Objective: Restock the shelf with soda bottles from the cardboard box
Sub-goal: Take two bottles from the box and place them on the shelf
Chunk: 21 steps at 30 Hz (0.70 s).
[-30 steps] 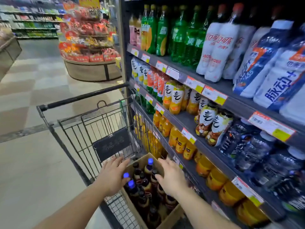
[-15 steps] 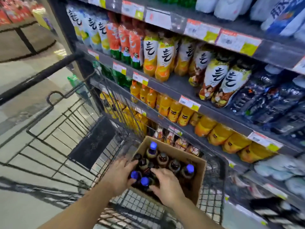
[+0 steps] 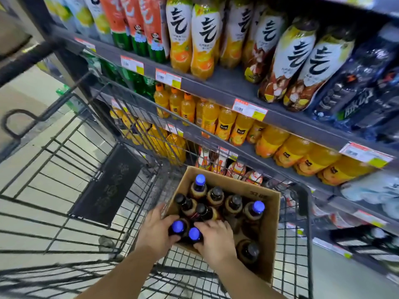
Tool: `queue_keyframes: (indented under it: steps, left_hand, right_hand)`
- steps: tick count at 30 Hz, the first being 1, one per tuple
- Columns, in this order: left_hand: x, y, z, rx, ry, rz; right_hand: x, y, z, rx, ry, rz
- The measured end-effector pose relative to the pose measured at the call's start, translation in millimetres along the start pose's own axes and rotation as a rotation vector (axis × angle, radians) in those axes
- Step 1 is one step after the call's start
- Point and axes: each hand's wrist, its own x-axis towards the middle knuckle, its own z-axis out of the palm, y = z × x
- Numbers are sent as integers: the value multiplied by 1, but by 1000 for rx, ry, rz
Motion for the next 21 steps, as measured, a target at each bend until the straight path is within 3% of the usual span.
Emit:
queue_keyframes:
  steps: [6, 13, 18, 21]
  left_hand:
    - [7, 0, 14, -179, 1, -100]
    - [6, -1, -6, -251, 64, 19]
    - [-15, 14, -67, -326, 26, 122]
    - [-23, 32, -111, -349, 88, 240]
  right_hand:
    - [1, -7, 19, -29, 210, 114]
    - [-13, 1, -14, 137, 178, 103]
    - [-37, -13, -65, 267, 178, 90]
    - [-50, -18, -104, 308, 195, 36]
